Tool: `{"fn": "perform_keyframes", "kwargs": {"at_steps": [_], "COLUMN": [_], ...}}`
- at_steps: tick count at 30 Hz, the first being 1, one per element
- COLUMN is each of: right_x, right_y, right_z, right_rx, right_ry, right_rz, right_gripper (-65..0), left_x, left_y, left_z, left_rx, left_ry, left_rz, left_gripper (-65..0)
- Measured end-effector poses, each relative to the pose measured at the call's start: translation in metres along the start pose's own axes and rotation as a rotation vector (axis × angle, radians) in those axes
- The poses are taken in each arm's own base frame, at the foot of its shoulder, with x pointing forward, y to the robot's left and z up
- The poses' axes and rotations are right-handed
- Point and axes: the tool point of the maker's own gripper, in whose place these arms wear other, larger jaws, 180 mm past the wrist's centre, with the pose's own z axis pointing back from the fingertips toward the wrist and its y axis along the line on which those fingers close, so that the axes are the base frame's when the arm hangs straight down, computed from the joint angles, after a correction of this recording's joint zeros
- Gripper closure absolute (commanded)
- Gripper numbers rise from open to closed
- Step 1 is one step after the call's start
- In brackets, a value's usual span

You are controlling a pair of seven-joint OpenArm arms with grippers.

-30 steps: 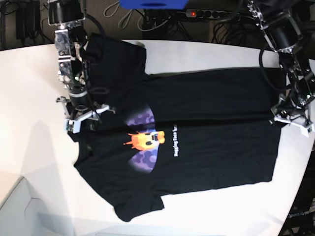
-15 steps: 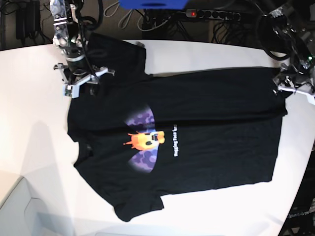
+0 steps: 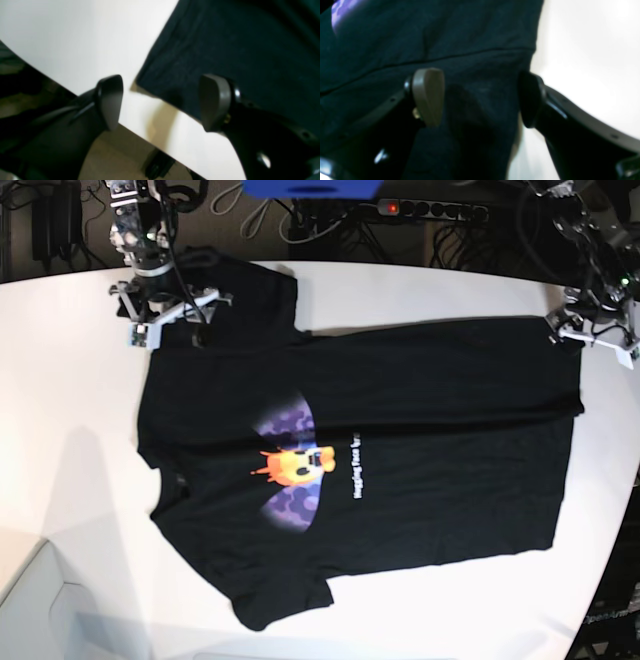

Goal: Layout the t-shirt on the table in an organized manner, then fold the t-shirt properly
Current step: 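Pull the gripped corners apart with both grippers to straighten the shirt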

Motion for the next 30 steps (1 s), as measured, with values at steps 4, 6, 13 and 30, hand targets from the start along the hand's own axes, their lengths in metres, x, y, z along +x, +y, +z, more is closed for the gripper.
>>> {"fn": "perform_keyframes", "kwargs": {"at_steps": [4, 6, 13, 30], "right_x": [-0.003, -0.003, -0.004, -0.003], "right_y": [-0.002, -0.002, -0.002, -0.032], "right_z": [0.004, 0.004, 0.004, 0.017], "right_rx": [-0.003, -0.004, -0.004, -0.077], "right_ry": [-0.009, -0.01, -0.009, -0.015], "right_rz": [0.002, 0.002, 0.003, -0.007], "right_gripper": [-44.4, -44.4, -44.4, -44.7], "left_x": [-0.014, -0.015, -0.016, -0.006], "left_y": [0.004, 0.005, 0.008, -0.005], "left_z": [-0.007, -0.008, -0.015, -0.034], "left_rx": [0.005, 0.007, 0.017, -0.019], "left_ry": [0.043, 0.047, 0.047, -0.033], "left_rz": [0.015, 0.017, 0.006, -0.075], "left_gripper": [-45.8, -45.7, -32.1, 0.0]}}
